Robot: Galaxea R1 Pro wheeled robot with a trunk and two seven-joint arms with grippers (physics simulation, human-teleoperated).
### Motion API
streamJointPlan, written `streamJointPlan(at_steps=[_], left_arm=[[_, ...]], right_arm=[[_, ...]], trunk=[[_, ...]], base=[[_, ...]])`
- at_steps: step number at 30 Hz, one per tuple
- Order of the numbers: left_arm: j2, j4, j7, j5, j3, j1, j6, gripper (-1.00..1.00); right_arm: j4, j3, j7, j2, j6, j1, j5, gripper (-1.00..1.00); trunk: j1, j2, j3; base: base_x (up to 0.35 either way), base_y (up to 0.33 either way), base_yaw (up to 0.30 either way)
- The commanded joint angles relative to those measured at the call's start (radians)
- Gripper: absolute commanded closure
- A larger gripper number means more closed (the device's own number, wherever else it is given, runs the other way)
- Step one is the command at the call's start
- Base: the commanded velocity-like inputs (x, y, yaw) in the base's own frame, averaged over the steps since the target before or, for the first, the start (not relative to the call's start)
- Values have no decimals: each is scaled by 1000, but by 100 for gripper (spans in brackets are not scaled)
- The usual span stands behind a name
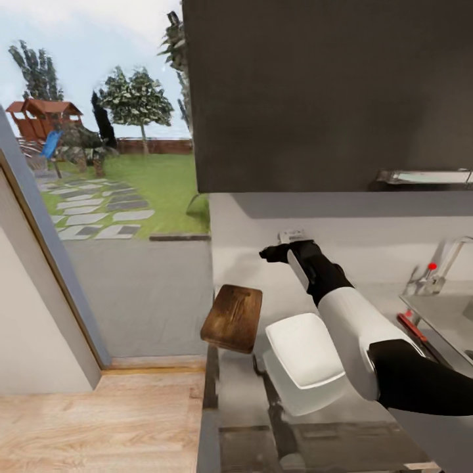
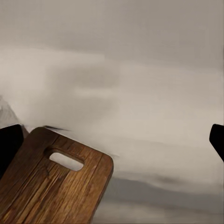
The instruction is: In the kitchen, take the Vidalia onion out of the sink, dice it on the chopping board with the paring knife, put the diced onion into the bowl on the countertop, then place both the paring knife and the chopping board into the sink.
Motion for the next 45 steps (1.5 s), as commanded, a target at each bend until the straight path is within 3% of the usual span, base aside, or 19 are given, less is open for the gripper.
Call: streamJointPlan(at_steps=[1,15,32,38,45], left_arm=[[0,0,0,0,0,0,-2,-100],[0,4,0,0,0,0,-3,-100],[0,5,0,1,0,0,-3,-100],[0,8,0,1,0,1,-3,-100],[0,9,0,1,0,0,-3,-100]], right_arm=[[6,1,3,0,4,-1,1,-100],[129,2,11,-6,-2,-1,1,-100],[173,3,11,0,-2,-1,2,-100],[174,4,10,18,-2,-1,1,-100],[174,4,10,21,-2,-1,1,-100]], trunk=[[1,-2,-2],[1,-2,-2],[1,-2,-2],[1,-2,-2],[1,-2,-8]], base=[[223,198,0],[20,16,0],[0,0,0],[0,0,0],[0,0,0]])
